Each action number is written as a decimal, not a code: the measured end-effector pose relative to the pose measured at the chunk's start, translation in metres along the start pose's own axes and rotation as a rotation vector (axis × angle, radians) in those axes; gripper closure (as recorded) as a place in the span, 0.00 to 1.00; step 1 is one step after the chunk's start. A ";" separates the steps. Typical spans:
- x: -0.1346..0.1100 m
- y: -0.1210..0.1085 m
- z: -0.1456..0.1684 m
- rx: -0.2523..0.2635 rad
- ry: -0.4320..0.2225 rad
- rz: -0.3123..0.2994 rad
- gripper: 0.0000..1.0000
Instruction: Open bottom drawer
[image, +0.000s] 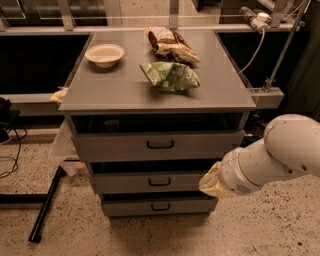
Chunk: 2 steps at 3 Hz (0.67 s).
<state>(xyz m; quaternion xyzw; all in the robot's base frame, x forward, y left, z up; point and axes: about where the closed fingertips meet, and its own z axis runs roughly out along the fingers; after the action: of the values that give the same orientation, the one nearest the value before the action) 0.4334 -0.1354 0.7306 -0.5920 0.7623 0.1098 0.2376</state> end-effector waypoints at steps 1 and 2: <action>0.000 0.000 0.000 0.000 0.000 0.000 1.00; 0.015 -0.001 0.033 -0.008 -0.021 -0.043 1.00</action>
Offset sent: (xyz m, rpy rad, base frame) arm 0.0188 0.0031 -0.1074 0.0374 -0.0520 0.1246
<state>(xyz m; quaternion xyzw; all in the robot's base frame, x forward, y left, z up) 0.4396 -0.1335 0.6947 -0.6082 0.7462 0.1141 0.2454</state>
